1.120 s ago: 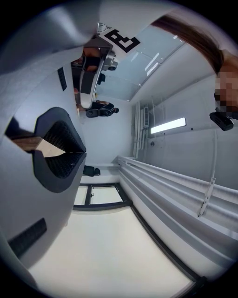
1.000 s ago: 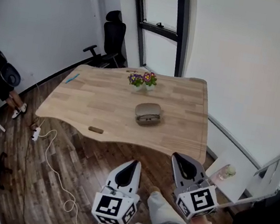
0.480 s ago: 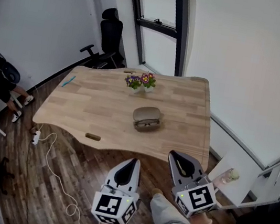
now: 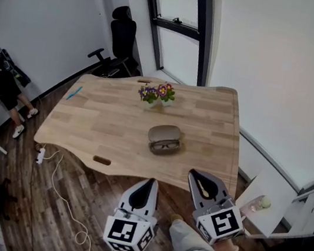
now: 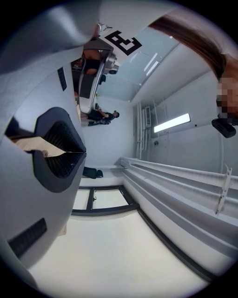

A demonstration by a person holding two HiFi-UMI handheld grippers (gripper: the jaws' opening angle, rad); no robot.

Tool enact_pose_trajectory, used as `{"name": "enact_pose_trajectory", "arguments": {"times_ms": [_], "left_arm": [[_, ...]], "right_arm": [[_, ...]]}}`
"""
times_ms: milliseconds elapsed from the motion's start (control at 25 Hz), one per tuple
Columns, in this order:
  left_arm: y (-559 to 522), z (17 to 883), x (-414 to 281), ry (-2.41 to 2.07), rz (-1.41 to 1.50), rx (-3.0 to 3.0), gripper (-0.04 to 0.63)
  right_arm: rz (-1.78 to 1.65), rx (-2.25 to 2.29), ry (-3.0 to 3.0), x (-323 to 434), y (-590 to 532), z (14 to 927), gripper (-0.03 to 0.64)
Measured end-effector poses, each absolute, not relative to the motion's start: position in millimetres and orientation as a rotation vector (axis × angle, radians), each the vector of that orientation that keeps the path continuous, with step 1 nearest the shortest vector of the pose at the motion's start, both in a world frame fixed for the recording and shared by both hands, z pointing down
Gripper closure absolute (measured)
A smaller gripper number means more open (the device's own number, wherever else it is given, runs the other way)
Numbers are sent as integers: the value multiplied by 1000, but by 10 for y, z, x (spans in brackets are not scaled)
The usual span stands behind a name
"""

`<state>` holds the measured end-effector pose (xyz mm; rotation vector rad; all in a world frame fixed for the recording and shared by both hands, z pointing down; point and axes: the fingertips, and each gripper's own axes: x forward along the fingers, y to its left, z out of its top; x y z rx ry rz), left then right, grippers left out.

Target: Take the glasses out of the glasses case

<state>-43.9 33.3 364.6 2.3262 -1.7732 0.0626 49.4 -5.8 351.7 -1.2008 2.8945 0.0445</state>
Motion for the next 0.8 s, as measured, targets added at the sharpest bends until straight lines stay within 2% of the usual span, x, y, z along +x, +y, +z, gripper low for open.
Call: {"name": "enact_pose_trajectory", "arguments": {"times_ms": [800], "left_arm": [[-549,3854,-580,-1799,79,2247,595]], "right_arm": [[39,-1096,2973,246,-1003,3675,615]]}}
